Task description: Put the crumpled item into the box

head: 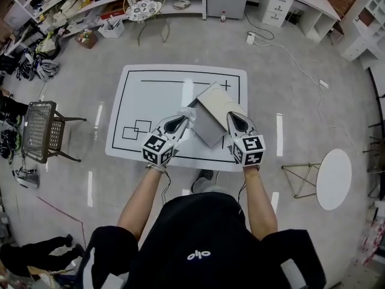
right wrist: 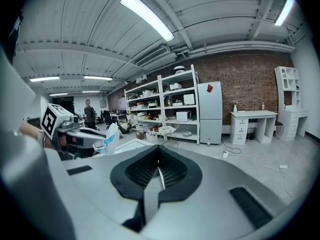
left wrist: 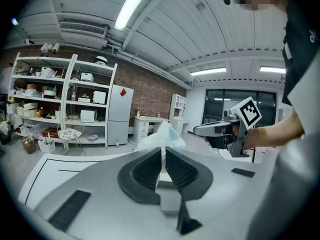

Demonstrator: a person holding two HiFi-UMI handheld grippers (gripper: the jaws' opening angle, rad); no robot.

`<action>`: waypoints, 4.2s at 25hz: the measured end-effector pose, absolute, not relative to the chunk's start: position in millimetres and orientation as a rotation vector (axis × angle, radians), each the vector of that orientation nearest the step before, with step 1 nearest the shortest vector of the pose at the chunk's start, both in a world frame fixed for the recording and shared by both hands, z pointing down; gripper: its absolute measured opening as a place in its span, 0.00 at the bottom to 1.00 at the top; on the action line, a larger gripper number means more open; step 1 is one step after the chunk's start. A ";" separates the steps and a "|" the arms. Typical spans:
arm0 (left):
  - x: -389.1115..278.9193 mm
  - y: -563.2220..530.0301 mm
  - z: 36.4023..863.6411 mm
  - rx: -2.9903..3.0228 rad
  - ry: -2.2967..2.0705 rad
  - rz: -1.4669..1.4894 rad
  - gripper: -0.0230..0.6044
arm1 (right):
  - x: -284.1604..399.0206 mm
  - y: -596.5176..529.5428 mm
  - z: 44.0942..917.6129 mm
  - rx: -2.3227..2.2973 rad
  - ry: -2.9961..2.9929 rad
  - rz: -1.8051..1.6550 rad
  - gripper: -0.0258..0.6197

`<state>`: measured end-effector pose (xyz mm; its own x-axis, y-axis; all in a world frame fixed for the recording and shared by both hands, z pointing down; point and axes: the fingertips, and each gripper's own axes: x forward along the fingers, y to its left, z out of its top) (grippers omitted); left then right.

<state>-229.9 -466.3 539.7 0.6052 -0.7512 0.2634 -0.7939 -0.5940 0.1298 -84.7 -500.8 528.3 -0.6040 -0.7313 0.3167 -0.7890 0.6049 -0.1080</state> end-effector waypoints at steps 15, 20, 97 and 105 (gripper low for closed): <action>-190.7 -493.1 596.8 2.595 -1.089 0.388 0.08 | -56.6 -520.1 565.6 1.336 -2.513 0.440 0.05; -176.5 -497.6 626.5 2.586 -1.010 0.465 0.08 | -46.9 -521.7 587.1 1.357 -2.476 0.475 0.05; -251.2 -522.8 541.9 2.504 -1.378 0.370 0.05 | -70.5 -530.3 576.1 1.244 -2.541 0.435 0.05; -285.4 -494.8 509.1 2.529 -1.510 0.258 0.05 | -73.6 -515.8 557.6 1.261 -2.561 0.397 0.05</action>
<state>-285.4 -494.8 509.1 0.4679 -0.8500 0.2419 -0.8821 -0.4660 0.0688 -73.6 -515.8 557.6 -0.5899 -0.7292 0.3467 -0.8000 0.5862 -0.1282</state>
